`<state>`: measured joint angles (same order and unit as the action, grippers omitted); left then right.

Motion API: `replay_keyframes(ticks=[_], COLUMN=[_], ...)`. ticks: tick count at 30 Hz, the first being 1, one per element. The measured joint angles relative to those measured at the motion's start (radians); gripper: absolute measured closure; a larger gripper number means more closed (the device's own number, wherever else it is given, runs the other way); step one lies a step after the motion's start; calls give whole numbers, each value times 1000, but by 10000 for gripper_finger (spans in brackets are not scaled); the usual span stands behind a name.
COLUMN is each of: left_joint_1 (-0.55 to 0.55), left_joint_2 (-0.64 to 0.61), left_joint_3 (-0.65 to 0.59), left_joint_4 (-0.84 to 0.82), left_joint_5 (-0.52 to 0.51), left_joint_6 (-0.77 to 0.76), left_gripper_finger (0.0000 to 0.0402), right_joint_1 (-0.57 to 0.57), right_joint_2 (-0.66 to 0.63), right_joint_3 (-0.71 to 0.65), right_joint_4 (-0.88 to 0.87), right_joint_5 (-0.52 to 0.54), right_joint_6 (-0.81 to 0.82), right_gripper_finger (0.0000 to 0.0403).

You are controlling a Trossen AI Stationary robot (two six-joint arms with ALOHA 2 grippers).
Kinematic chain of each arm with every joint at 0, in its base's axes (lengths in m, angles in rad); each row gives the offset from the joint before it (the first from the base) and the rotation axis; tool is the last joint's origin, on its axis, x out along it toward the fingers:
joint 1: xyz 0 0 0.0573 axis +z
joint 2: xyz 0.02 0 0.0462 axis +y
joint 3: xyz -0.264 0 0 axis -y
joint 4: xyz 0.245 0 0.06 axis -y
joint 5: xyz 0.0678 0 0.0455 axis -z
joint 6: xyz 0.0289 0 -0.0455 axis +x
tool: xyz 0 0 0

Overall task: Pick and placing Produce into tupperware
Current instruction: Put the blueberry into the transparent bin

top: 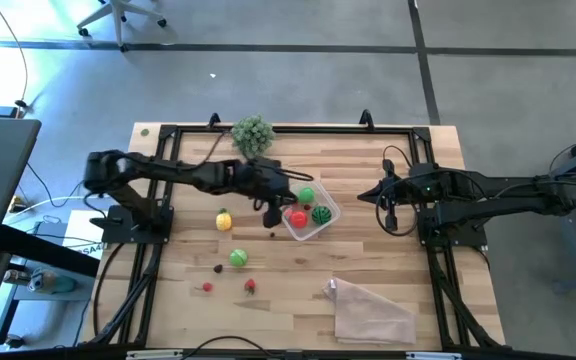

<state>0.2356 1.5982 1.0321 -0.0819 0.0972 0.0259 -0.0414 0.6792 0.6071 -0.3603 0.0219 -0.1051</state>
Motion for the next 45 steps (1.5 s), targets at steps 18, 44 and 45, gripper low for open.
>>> replay_keyframes(ticks=[18,44,45], left_joint_1=[0,0,0], left_joint_2=[269,269,269], left_joint_3=[118,118,118], left_joint_4=[-152,-184,-183], left_joint_5=[-76,-89,-90], left_joint_6=[27,11,11], left_gripper_finger=[351,302,294], right_joint_1=[0,0,0], right_joint_2=[0,0,0], right_joint_3=[0,0,0], right_joint_4=[-2,-2,-2], right_joint_5=[0,0,0], right_joint_6=[0,0,0], right_gripper_finger=[402,402,402])
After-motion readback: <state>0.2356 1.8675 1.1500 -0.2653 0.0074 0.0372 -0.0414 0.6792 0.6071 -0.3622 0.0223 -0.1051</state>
